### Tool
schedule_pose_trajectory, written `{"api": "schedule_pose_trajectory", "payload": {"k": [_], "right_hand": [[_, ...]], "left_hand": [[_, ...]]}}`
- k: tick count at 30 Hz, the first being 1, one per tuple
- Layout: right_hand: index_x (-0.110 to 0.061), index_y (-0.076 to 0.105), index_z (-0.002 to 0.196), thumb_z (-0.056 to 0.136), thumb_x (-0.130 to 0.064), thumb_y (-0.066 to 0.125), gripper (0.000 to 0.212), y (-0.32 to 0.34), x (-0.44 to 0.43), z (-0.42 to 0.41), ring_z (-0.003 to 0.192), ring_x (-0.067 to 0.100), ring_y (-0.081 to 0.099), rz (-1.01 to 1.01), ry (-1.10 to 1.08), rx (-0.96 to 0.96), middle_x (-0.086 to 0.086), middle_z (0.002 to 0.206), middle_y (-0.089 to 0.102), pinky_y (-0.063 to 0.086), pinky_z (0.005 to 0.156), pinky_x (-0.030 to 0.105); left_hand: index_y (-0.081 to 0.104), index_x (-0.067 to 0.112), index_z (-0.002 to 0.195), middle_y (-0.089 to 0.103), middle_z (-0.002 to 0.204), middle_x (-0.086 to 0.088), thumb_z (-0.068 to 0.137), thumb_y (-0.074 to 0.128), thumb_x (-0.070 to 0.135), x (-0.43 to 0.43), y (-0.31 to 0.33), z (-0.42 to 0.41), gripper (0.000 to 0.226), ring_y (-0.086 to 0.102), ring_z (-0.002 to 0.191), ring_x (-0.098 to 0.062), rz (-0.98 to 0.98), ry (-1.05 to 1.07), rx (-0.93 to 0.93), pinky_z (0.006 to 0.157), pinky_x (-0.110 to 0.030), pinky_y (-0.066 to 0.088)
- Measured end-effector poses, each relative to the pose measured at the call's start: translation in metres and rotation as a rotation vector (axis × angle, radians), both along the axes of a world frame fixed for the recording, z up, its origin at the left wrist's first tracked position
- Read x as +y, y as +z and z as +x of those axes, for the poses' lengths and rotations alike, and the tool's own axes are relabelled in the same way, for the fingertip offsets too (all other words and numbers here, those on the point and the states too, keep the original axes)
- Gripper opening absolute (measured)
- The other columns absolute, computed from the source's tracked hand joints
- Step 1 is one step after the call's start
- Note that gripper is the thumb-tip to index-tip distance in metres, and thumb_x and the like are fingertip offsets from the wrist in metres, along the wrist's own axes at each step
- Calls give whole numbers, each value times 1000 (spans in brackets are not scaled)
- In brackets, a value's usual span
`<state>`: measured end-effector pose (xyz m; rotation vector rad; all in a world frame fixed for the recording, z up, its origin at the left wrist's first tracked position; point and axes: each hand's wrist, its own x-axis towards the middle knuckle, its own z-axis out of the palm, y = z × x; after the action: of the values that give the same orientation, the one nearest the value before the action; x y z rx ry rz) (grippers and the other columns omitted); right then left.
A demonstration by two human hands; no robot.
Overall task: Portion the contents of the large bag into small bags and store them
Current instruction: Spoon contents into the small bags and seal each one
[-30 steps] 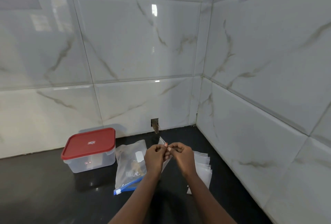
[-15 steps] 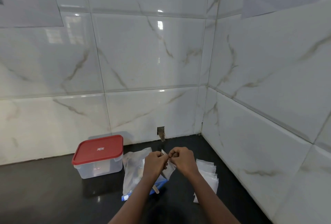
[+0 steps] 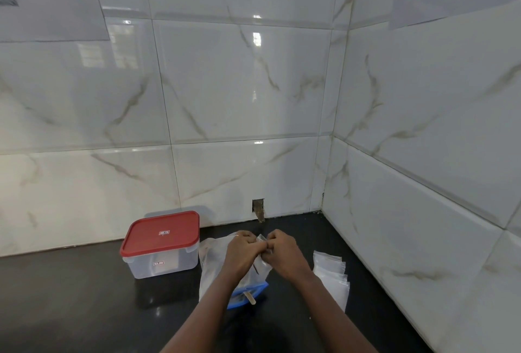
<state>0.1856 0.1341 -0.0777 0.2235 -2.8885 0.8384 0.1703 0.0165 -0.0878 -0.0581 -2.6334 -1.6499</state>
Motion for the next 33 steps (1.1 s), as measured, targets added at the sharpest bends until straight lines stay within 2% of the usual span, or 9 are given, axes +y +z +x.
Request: {"api": "schedule_pose_trajectory", "payload": {"k": [6,9,11,15,19,23,27,29,33], "right_hand": [[-16,66,117,91,-19,59,27,-1,4,-4,105,12,57,90,-21,-37,3,119,59,44,91,19],[-16,65,119,92,-14,57,28,2,2,-2,105,11,57,77,-12,-15,3,121,59,44,93,18],[-16,64,120,91,-11,58,30,5,3,-1,108,11,57,17,-10,-11,4,122,59,41,89,13],[-13,62,123,85,-4,62,39,9,11,-2,110,15,56,-145,-41,-68,6,127,57,41,71,4],[-9,58,126,84,-3,61,43,12,11,-1,109,18,57,-211,-32,-97,9,127,55,45,68,9],[-12,58,127,84,-9,64,43,12,11,2,115,16,51,-175,5,-96,5,130,52,38,59,3],[-12,57,127,87,-10,62,41,8,10,4,115,18,52,-184,36,-102,5,129,51,41,58,4],[-11,61,123,88,-12,61,35,7,9,8,106,17,56,-270,26,-97,6,124,55,45,66,8],[-10,70,103,88,-13,64,17,-7,10,17,77,5,58,-522,-110,-127,-1,96,64,46,58,11]], "left_hand": [[60,16,66,58,74,2,82,64,27,-7,4,-2,19,50,70,-6,-204,-78,55,66,-20,42],[53,14,90,56,84,-3,85,61,27,-7,5,5,16,51,74,-10,2,-139,23,70,-24,43],[44,18,115,55,101,-4,79,58,30,-8,6,12,40,53,89,-10,108,-251,-3,81,-24,44],[22,22,144,41,139,2,63,63,36,-17,-2,8,91,36,127,-13,-246,-377,123,111,-34,25],[28,24,139,43,138,3,56,70,58,-16,-5,5,99,36,128,-13,-382,-394,190,118,-40,8],[43,22,125,51,123,4,60,70,53,-13,1,6,78,43,108,-8,-360,-280,268,111,-44,26],[43,19,124,50,123,2,69,76,42,-13,-2,9,68,41,107,-8,-410,-267,249,112,-43,23],[45,20,121,52,121,3,71,75,41,-15,-3,11,62,45,109,-10,-413,-210,248,113,-43,21],[43,25,125,51,126,5,75,71,41,-33,-3,12,60,46,119,-15,-499,-110,214,115,-47,13]]}}
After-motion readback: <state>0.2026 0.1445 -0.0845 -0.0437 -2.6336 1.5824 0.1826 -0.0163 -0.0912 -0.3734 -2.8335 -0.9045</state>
